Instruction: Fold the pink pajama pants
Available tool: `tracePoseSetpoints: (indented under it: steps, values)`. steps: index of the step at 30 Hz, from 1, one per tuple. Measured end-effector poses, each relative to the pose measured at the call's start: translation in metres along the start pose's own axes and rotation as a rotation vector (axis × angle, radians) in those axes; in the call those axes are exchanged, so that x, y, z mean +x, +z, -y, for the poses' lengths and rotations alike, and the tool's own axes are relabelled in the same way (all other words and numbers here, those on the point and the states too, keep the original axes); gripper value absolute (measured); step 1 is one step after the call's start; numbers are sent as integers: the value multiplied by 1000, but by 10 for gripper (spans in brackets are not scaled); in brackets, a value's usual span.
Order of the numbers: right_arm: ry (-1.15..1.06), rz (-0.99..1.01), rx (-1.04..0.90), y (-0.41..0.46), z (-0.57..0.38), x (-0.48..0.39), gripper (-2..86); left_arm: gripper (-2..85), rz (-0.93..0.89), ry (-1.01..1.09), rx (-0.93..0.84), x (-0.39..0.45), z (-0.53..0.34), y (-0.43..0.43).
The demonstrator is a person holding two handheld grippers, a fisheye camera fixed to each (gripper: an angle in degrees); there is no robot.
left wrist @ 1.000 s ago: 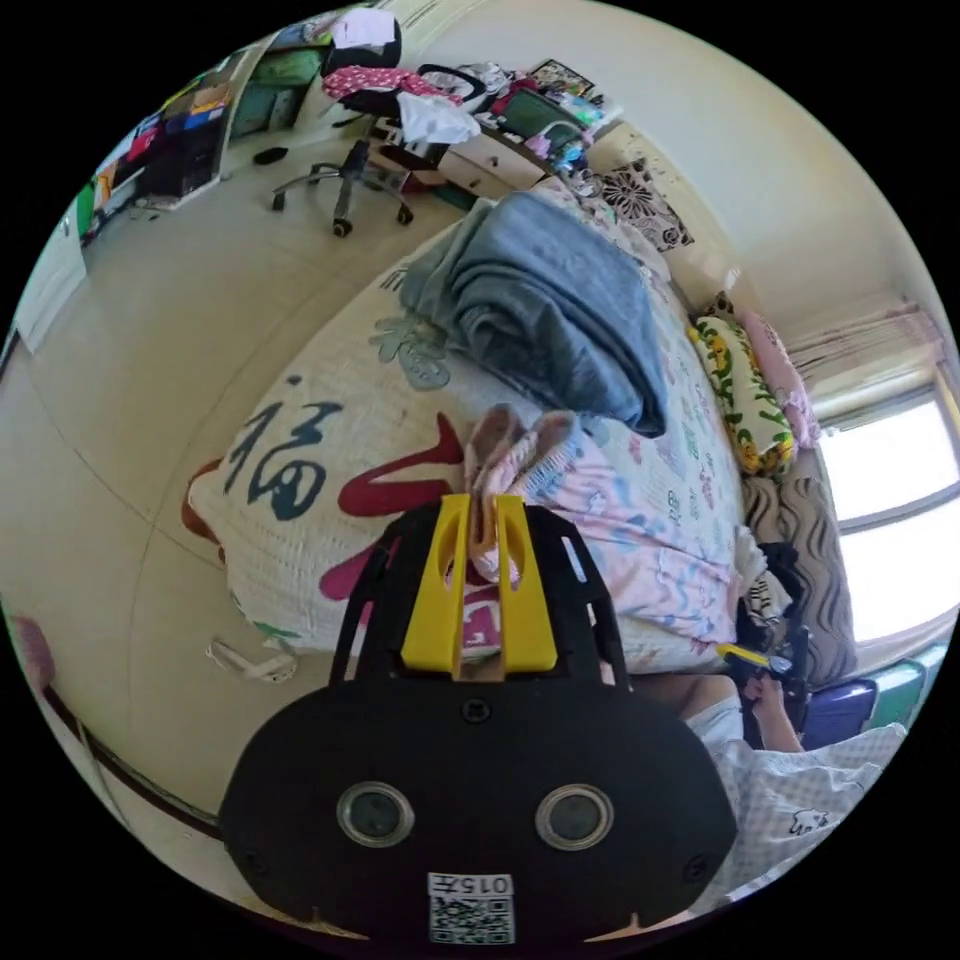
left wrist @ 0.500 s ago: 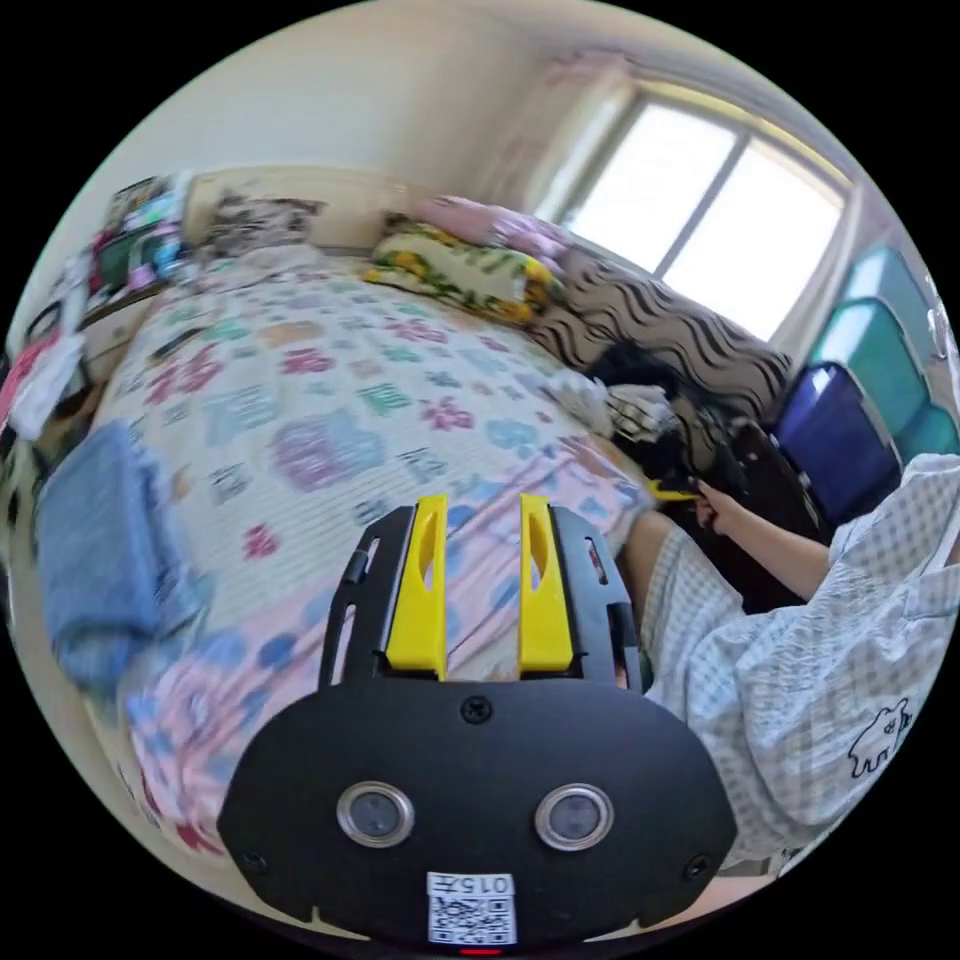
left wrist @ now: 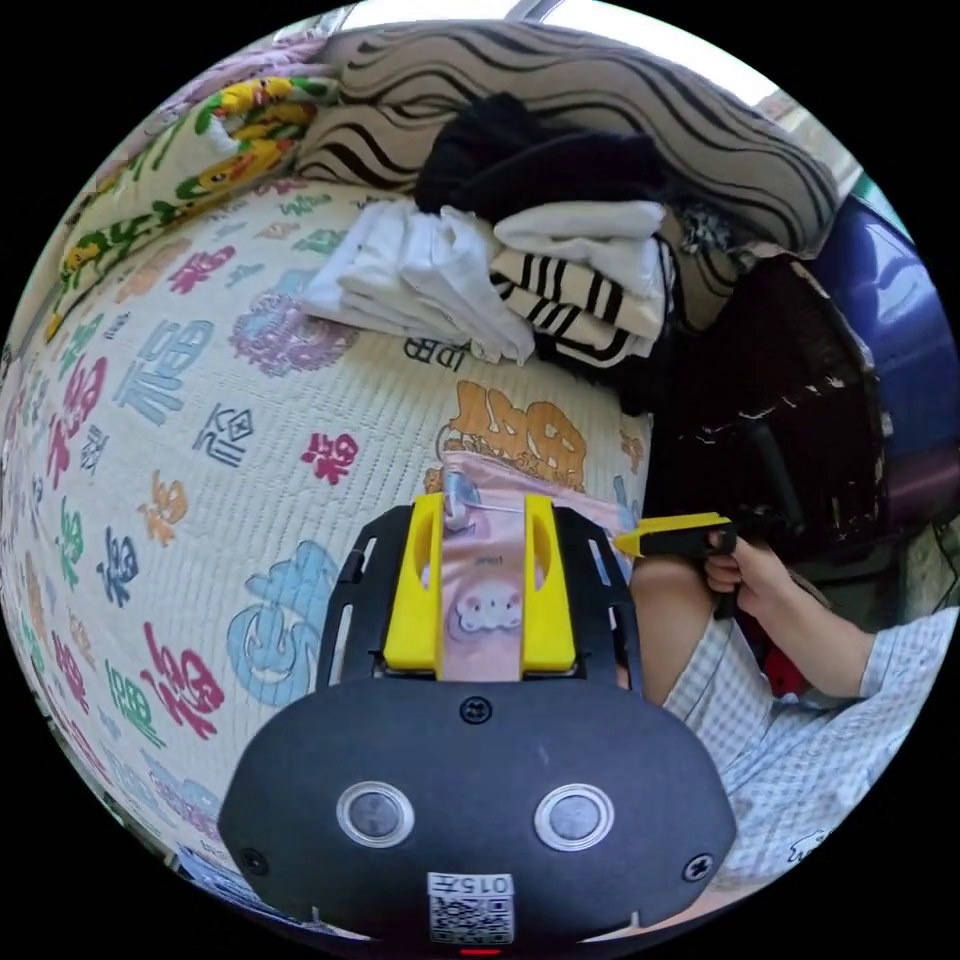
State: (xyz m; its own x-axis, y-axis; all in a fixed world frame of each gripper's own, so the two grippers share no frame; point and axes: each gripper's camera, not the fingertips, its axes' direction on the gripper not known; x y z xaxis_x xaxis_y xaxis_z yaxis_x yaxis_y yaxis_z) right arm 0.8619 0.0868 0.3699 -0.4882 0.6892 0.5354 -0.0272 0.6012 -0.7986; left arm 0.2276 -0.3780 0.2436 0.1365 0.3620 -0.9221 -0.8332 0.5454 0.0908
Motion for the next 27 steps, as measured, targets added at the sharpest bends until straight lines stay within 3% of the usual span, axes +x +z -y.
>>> tracePoseSetpoints:
  steps: [5,8,11,15,20,27]
  values:
    - [-85,112,23,1,-10,17,42,94,38,40,-196,1,44,69]
    - [-138,97,61,-1,-21,22,35,31,20,116,-186,10,55,74]
    - [-146,55,130,-6,-34,35,33,21,-9,190,-130,22,72,65]
    - [-80,40,195,-4,-45,65,38,28,-78,216,-75,34,92,62]
    - [-17,-8,74,59,-65,89,57,82,42,231,-296,30,83,102]
    - [-134,-158,97,112,-129,47,64,108,-6,122,71,-16,-36,-34]
